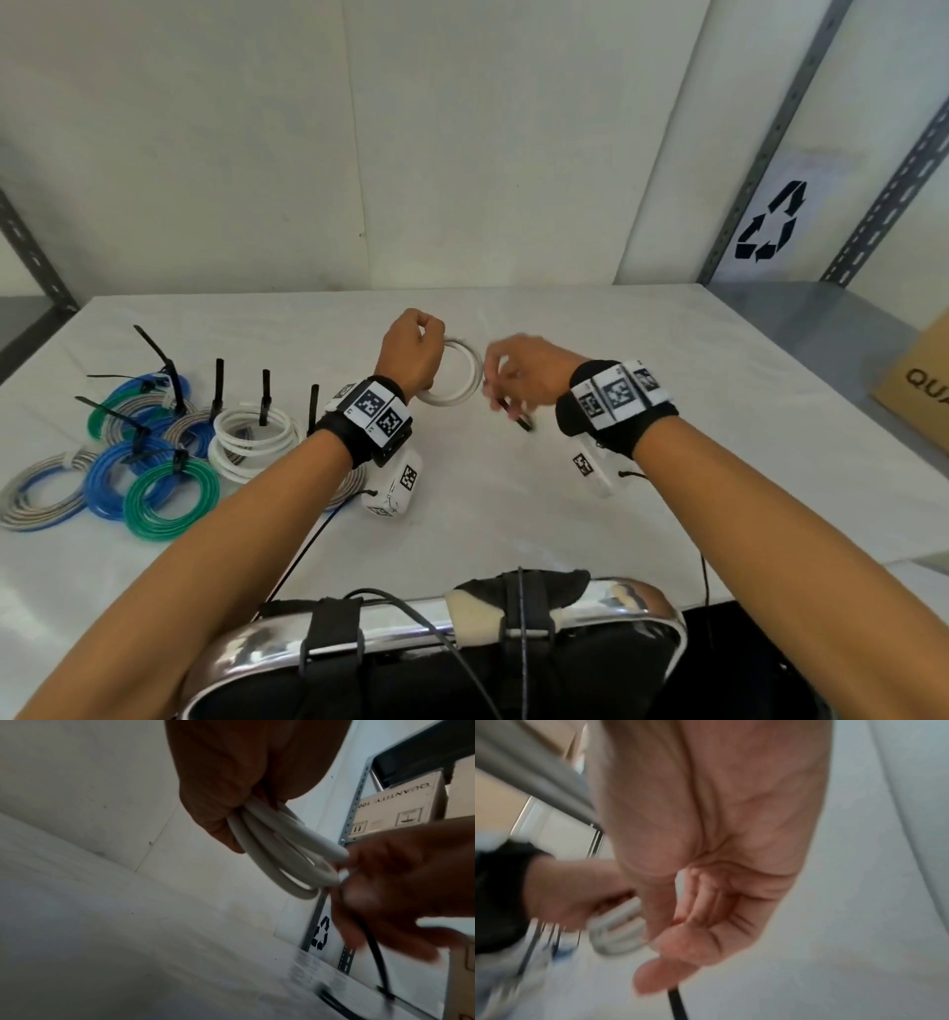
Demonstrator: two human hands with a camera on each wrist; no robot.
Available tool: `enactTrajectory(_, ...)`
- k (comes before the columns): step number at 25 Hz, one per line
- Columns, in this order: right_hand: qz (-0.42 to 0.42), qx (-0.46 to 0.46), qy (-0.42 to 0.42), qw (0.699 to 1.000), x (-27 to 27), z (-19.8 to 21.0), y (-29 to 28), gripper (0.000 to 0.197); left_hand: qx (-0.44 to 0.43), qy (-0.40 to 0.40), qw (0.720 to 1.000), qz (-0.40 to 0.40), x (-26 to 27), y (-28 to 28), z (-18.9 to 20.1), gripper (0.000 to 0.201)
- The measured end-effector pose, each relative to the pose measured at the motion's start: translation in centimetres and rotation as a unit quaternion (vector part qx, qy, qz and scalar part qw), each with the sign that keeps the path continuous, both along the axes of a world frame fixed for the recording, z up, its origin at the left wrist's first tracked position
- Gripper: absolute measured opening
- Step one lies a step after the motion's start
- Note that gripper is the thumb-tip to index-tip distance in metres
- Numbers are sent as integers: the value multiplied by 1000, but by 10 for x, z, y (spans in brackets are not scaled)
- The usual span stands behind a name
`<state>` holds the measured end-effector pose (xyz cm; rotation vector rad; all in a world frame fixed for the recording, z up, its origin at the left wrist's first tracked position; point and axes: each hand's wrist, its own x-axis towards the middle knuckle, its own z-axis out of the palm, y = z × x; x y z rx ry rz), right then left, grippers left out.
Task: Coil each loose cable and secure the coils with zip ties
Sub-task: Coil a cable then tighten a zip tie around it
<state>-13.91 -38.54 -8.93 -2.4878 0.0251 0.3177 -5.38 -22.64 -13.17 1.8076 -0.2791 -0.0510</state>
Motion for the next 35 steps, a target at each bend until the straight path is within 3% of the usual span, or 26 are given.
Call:
enactTrajectory(1, -16, 124, -69, 990, 2, 9, 3, 12, -13, 5, 1000, 27, 3, 3, 2, 17)
enactTrajectory(4, -61, 394, -204, 894, 10, 34, 20, 11, -61, 17, 994, 85, 12, 14, 9, 17)
enactTrajectory(6, -83, 444, -230, 862, 17, 36, 33, 11, -79, 10, 991, 104, 15, 22, 13, 16)
enactTrajectory(9, -109, 454, -258, 846, 28, 29, 50, 11, -75, -31, 989, 125, 18, 32, 15, 15)
enactTrajectory(13, -151, 516, -259, 802, 38, 29, 66, 11, -66, -62, 987, 132, 24, 44, 12, 14)
enactTrajectory(17, -103, 485, -273, 824, 44, 18, 82, 10, -59, -62, 989, 124, 23, 45, 9, 12)
enactTrajectory(21, -21, 381, -309, 871, 40, 1, 89, 8, -106, -4, 983, 148, 27, 50, 4, 12)
enactTrajectory(24, 11, 315, -307, 898, 33, -11, 92, 7, -139, 2, 983, 122, 31, 54, 1, 18)
enactTrajectory(27, 8, 364, -290, 885, 30, -13, 92, 5, -128, -57, 985, 105, 29, 57, 5, 26)
enactTrajectory(31, -79, 460, -241, 851, 27, -3, 85, 18, -54, -171, 982, 61, 15, 53, 17, 21)
enactTrajectory(35, -122, 476, -218, 843, 24, 0, 75, 29, -21, -242, 970, 12, 4, 52, 21, 19)
